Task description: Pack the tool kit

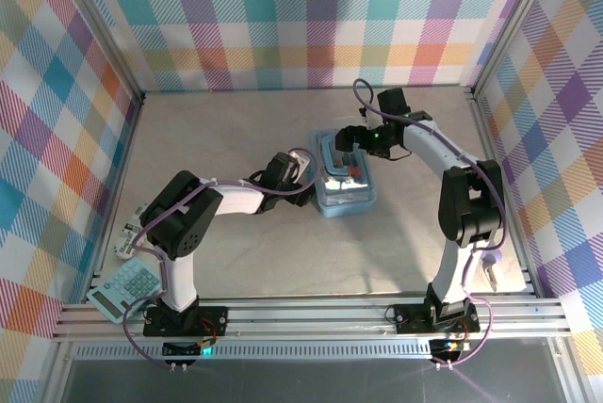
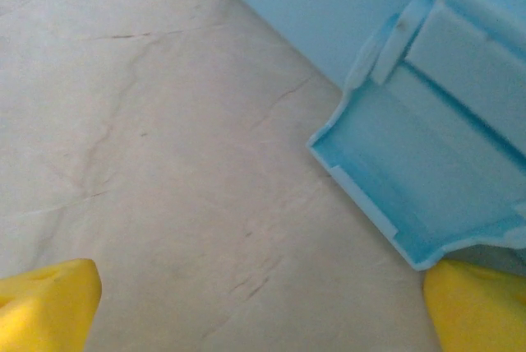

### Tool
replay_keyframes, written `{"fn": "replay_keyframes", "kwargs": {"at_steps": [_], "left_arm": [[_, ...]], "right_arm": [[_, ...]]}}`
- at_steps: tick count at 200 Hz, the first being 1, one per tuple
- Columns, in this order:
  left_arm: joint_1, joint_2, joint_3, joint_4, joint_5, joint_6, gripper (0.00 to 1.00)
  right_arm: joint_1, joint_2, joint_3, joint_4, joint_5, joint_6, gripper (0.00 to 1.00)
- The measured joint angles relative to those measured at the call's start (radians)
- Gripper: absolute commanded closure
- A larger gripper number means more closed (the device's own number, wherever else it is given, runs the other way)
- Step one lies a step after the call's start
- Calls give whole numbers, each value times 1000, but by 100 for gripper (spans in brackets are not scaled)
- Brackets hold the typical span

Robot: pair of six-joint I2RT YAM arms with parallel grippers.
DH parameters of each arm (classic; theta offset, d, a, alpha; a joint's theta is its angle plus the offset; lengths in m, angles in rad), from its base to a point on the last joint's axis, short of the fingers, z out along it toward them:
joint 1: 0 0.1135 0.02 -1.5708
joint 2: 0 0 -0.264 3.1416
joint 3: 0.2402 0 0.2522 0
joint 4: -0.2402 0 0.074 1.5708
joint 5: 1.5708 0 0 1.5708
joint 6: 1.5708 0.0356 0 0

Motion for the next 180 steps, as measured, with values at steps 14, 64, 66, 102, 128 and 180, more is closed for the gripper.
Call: {"fn": "replay_keyframes", "kwargs": {"at_steps": [14,64,66,102,128,180], "left_arm": [[6,-11,0,-14,-21,-1,0],[15,-43,0,-58,-70,0,0],[15,-44,0,-59,-71,0,0],[15,-47,-2,-61,-73,0,0],[15,-63,-6,-71,-83,0,0],[17,-112,-13,-79,-93,2,0]], "right_arm": [[0,0,0,0,-7,0,1],[0,0,0,0,-17,0,1],[0,0,0,0,-17,0,1],[0,0,0,0,-17,0,1],[0,0,0,0,-17,0,1],[-1,0,0,0,-20,0,1]]}}
